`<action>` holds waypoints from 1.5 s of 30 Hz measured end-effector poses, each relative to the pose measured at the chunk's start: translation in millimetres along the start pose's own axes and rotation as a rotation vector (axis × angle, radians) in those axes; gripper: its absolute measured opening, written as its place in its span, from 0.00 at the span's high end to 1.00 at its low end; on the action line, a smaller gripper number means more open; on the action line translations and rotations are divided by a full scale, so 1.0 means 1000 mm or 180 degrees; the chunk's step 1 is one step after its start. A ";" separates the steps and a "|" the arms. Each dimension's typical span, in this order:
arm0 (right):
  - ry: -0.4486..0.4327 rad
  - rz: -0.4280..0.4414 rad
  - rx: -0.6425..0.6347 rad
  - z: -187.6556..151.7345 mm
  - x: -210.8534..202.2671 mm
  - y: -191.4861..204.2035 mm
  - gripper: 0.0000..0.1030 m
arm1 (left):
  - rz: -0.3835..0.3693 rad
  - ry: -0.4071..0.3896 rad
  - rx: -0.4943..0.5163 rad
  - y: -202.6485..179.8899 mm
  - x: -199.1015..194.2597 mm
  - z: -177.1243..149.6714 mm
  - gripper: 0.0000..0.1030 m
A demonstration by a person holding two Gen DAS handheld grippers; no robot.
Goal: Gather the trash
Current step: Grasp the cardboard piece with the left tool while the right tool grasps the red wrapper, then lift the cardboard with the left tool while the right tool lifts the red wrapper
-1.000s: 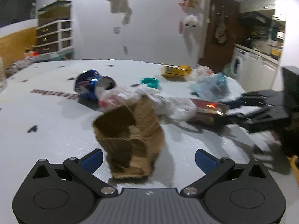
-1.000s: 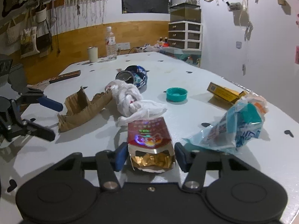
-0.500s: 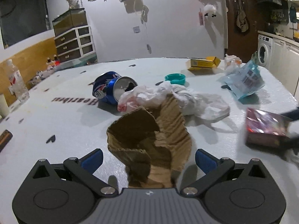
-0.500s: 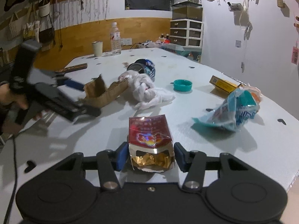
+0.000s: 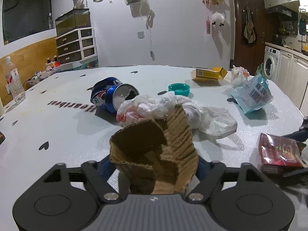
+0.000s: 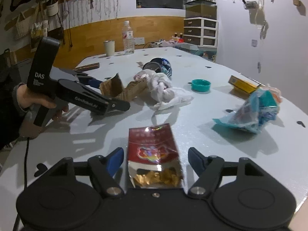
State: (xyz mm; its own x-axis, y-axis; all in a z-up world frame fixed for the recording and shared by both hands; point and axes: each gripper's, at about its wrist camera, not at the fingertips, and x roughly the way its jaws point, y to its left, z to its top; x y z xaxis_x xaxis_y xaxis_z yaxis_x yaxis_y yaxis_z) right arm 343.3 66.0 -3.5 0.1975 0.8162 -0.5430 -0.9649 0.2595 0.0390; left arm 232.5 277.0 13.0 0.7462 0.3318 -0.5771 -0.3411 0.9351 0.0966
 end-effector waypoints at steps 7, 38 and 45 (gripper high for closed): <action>-0.0022 -0.0079 -0.0026 -0.001 0.003 0.004 0.48 | 0.0031 -0.0006 0.0091 -0.005 -0.014 -0.004 0.42; -0.0463 -0.1005 0.0461 -0.029 -0.132 -0.006 0.49 | -0.0482 -0.0646 0.0225 -0.109 -0.127 0.002 0.44; -0.0549 -0.1252 0.0618 -0.047 -0.172 -0.016 0.49 | -0.0673 -0.0719 0.0264 -0.144 -0.135 0.007 0.44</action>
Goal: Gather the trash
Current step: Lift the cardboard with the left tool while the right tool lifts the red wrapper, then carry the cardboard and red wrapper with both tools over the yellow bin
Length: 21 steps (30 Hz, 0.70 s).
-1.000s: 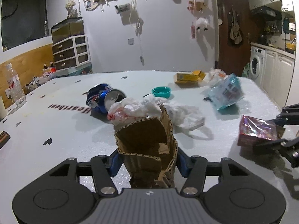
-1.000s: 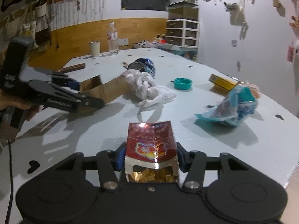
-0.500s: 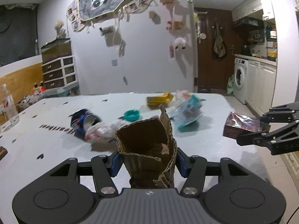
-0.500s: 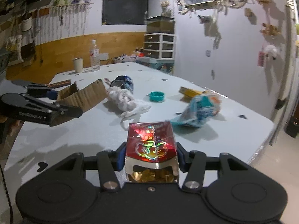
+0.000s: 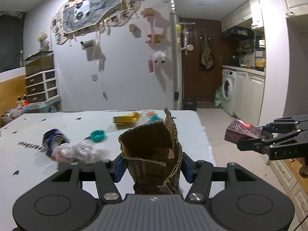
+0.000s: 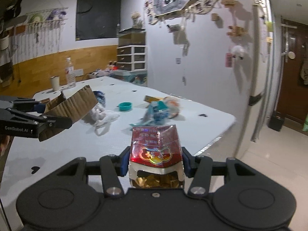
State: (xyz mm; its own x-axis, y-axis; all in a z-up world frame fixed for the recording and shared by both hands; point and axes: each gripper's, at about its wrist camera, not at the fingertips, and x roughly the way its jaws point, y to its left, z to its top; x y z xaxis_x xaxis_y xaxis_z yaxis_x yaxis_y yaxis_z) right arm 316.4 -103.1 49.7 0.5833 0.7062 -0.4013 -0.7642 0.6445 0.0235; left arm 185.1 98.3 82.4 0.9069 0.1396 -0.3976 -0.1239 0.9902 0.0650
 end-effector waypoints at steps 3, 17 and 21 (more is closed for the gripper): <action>-0.0023 -0.0095 0.0050 -0.003 -0.013 -0.011 0.49 | -0.0076 -0.0025 0.0038 -0.017 0.000 0.004 0.44; -0.0109 -0.0531 0.0256 -0.025 -0.074 -0.061 0.49 | -0.0455 -0.0079 0.0070 -0.098 0.017 0.011 0.44; -0.0101 -0.0667 0.0314 -0.035 -0.088 -0.077 0.49 | -0.0552 -0.0071 0.0127 -0.124 0.024 0.011 0.44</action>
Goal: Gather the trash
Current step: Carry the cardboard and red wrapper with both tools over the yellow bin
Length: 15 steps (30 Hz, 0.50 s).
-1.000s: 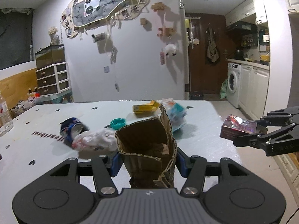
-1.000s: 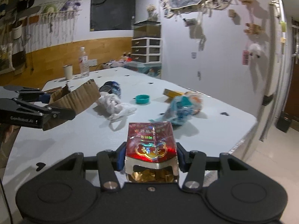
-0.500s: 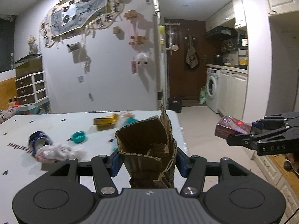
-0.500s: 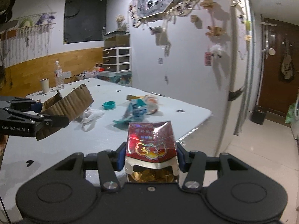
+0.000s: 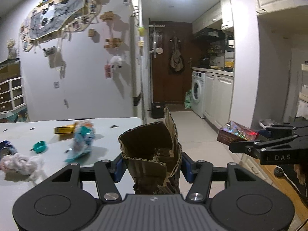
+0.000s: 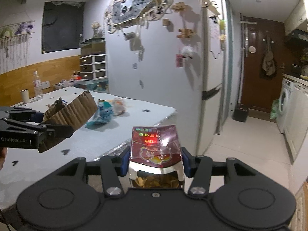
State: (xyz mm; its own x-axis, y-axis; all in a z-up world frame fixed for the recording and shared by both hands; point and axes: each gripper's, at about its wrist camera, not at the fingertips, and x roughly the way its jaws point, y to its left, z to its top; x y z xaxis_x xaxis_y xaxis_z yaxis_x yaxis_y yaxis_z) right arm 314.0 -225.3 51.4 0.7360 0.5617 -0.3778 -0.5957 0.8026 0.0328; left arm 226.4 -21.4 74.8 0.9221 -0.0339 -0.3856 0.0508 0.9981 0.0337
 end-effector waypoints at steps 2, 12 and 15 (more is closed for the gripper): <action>0.0000 -0.0063 0.0032 -0.003 -0.006 -0.008 0.49 | -0.0052 0.0021 0.0040 -0.013 0.007 0.000 0.44; 0.0108 -0.0414 0.0274 -0.030 -0.017 -0.059 0.48 | -0.0251 0.0098 0.0030 -0.057 0.046 -0.004 0.44; 0.0151 -0.0459 0.0369 -0.041 -0.014 -0.074 0.48 | -0.0308 0.0158 0.0017 -0.069 0.062 -0.012 0.44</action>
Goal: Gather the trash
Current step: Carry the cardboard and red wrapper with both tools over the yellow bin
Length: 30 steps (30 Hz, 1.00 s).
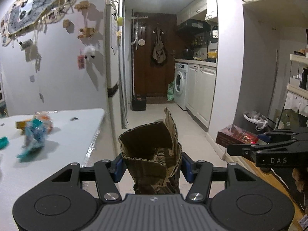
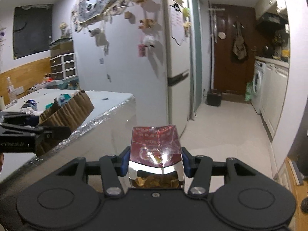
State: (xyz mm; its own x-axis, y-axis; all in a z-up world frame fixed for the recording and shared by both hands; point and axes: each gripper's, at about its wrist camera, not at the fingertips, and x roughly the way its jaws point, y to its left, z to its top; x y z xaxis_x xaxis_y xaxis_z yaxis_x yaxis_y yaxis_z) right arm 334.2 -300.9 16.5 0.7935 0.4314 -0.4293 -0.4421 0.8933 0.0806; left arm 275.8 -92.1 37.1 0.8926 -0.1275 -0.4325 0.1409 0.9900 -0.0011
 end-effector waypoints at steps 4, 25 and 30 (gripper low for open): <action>0.0097 -0.0064 0.0104 -0.011 0.011 -0.018 0.48 | -0.0114 0.0119 -0.0020 -0.014 0.026 -0.011 0.44; 0.1423 -0.0255 0.0233 -0.104 0.133 -0.062 0.48 | -0.0323 0.1082 -0.0576 0.004 0.185 -0.132 0.44; 0.1847 -0.0316 0.0275 -0.132 0.172 -0.065 0.48 | -0.0369 0.1328 -0.0795 0.018 0.217 -0.173 0.43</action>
State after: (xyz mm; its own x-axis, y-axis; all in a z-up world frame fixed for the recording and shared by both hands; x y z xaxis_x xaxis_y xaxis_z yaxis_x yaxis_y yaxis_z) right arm 443.9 -301.0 -181.8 0.4603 0.2276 -0.8581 -0.3224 0.9435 0.0774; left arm 397.8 -91.9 -212.2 0.6226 -0.2530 -0.7405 0.0765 0.9614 -0.2642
